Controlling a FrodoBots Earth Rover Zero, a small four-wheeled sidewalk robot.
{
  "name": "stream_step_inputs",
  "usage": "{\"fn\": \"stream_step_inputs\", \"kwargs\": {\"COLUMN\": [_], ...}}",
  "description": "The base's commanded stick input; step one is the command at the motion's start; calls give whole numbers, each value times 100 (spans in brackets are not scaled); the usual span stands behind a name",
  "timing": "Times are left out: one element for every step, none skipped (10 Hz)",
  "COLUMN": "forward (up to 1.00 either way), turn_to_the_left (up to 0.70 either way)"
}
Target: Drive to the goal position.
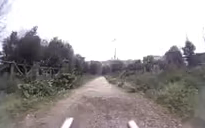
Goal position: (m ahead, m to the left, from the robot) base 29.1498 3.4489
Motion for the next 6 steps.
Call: {"fn": "stream_step_inputs", "kwargs": {"forward": [70, 70, 70, 70, 70, 70], "turn_to_the_left": [0, 0, 0, 0, 0, 0]}}
